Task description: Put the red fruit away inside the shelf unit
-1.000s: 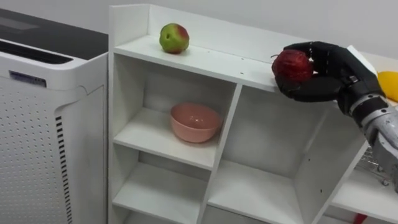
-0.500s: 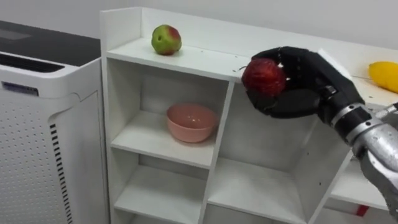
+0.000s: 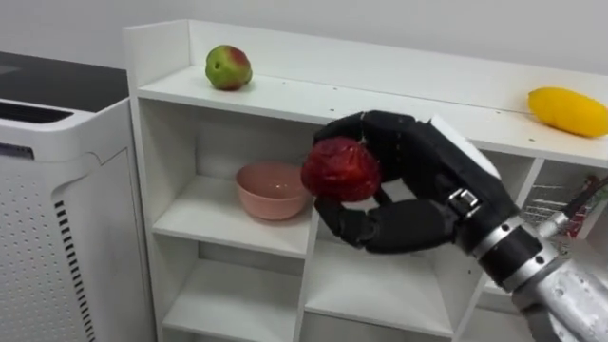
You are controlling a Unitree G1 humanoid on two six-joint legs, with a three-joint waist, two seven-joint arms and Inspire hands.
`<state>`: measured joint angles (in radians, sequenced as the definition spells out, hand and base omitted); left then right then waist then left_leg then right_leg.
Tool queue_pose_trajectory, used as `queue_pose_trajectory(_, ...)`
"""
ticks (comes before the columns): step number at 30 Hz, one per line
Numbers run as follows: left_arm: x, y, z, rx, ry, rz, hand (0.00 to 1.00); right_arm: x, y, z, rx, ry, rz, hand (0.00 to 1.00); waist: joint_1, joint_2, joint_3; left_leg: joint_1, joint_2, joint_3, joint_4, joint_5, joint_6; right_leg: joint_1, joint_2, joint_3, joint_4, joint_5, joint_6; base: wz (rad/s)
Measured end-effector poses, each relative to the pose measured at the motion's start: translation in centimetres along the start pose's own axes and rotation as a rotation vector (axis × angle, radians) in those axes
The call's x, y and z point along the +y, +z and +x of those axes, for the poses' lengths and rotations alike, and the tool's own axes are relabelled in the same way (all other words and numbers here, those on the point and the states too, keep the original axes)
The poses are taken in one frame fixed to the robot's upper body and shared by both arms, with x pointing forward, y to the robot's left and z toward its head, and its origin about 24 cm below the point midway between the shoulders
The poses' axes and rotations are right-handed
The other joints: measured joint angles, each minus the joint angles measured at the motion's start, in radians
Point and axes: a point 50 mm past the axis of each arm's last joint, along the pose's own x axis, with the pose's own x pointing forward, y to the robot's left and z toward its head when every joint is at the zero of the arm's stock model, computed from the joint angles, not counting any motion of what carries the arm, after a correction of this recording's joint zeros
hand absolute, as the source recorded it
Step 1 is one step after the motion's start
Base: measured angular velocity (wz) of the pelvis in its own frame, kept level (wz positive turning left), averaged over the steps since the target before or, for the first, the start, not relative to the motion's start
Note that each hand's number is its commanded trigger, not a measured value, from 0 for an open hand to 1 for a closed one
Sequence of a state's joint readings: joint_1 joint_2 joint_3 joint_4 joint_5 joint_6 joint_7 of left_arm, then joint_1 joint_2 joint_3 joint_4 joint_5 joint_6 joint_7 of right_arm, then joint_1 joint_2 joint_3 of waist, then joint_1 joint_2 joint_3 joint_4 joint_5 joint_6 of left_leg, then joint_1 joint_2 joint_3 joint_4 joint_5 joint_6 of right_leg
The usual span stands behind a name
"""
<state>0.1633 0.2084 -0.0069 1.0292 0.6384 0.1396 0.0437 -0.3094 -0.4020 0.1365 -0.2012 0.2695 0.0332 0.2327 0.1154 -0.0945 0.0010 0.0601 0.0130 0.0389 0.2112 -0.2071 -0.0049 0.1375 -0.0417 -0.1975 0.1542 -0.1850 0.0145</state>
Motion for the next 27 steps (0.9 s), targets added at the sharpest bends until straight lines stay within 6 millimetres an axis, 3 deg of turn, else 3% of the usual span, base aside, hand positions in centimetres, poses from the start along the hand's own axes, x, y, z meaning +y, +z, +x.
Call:
queue_pose_trajectory(4,-0.5,1.0,0.0,-0.035,0.008,0.062,0.00,1.3,-4.9,-1.2,0.183,-0.038,0.126,1.00,0.000,0.025,-0.0047,-0.023,0.000,-0.001,0.004,-0.001,0.003,-0.028,-0.003,0.001,0.016,0.000,0.000,0.00)
queue_pose_trajectory(6,0.0,2.1,0.2,-0.060,0.025,0.063,0.00,1.2,-7.4,-1.9,0.284,-0.084,0.163,1.00,0.000,0.038,0.0007,-0.068,-0.002,-0.004,0.013,0.008,0.007,-0.078,-0.007,-0.006,0.037,0.002,-0.003,0.05)
queue_pose_trajectory(10,0.2,3.2,0.3,-0.084,0.040,0.057,0.00,1.2,-11.3,-3.4,0.445,-0.192,0.237,1.00,-0.006,0.050,0.0018,-0.155,-0.004,-0.010,0.049,0.016,0.011,-0.157,-0.014,-0.012,0.070,0.004,-0.007,0.05)
queue_pose_trajectory(13,0.2,4.7,0.4,-0.108,0.035,0.035,0.00,0.8,-14.3,-4.4,0.558,-0.329,0.394,1.00,-0.004,0.063,0.0116,-0.255,-0.006,-0.014,0.105,0.021,0.017,-0.266,-0.024,-0.018,0.134,0.002,-0.006,0.03)
queue_pose_trajectory(16,0.4,5.5,0.4,-0.132,0.035,0.000,0.00,0.5,-15.2,-4.0,0.579,-0.404,0.476,1.00,-0.006,0.068,0.0186,-0.335,-0.010,-0.013,0.149,0.022,0.019,-0.353,-0.038,-0.023,0.197,-0.006,-0.007,0.03)
queue_pose_trajectory(20,1.5,7.5,0.5,-0.182,0.058,-0.073,0.00,0.0,-16.7,-4.0,0.617,-0.524,0.646,1.00,0.005,0.080,0.0448,-0.445,-0.022,-0.011,0.206,0.024,0.031,-0.486,-0.071,-0.022,0.318,-0.036,-0.012,0.11)
queue_pose_trajectory(23,1.7,7.8,0.5,-0.194,0.083,-0.085,0.00,-0.5,-16.9,-3.7,0.588,-0.602,0.786,1.00,0.026,0.086,0.0506,-0.533,-0.028,0.001,0.240,0.028,0.035,-0.593,-0.085,-0.003,0.380,-0.046,-0.017,-0.08)
queue_pose_trajectory(27,1.0,7.7,0.4,-0.180,0.071,-0.085,0.00,-1.3,-16.8,-3.5,0.523,-0.716,0.982,1.00,0.028,0.085,0.0520,-0.654,-0.043,0.007,0.308,0.030,0.036,-0.725,-0.108,0.005,0.472,-0.076,-0.022,0.08)
